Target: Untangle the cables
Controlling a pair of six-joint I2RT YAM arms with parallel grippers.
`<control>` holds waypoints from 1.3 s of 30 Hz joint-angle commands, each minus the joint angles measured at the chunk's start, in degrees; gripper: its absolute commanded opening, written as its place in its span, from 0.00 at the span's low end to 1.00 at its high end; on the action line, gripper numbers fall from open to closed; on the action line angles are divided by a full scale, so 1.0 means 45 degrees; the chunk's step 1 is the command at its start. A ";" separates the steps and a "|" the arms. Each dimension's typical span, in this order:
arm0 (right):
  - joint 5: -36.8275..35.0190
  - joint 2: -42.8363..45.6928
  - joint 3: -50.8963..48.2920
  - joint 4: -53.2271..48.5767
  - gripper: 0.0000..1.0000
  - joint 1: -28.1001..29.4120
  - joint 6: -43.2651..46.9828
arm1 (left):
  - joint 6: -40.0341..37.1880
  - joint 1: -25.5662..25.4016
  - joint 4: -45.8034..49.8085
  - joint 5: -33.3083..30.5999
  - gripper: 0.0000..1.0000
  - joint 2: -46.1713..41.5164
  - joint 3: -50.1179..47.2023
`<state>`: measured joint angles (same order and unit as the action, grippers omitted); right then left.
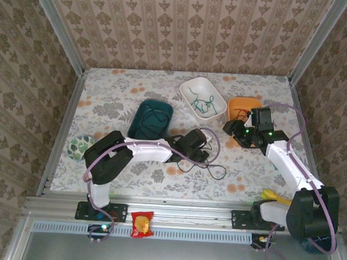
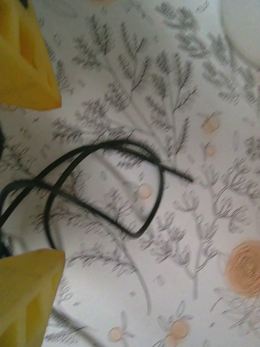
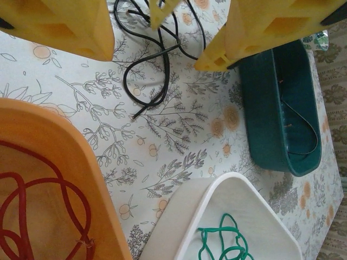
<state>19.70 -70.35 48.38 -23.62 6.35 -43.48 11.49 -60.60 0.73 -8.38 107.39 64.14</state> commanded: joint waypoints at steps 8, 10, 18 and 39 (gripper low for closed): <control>0.0133 0.0164 -0.0166 -0.0260 0.57 -0.0159 0.0233 | 0.0378 0.0944 -0.0773 0.2901 0.45 0.0231 0.0237; 0.0133 0.0144 -0.0131 -0.0240 0.57 -0.0161 0.0215 | 0.0377 0.1042 -0.0893 0.3683 0.44 0.0236 0.0218; 0.0250 0.0185 -0.0166 -0.0201 0.57 -0.0200 0.0171 | 0.0702 0.1429 -0.0895 0.4324 0.47 0.0370 0.0093; 0.0270 0.0230 0.0029 -0.0532 0.57 -0.0317 0.0269 | 0.0312 0.1370 -0.1238 0.2993 0.00 -0.1185 0.0220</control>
<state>20.12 -70.02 47.99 -24.53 5.39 -43.27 13.87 -54.17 -3.07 7.81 108.14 64.90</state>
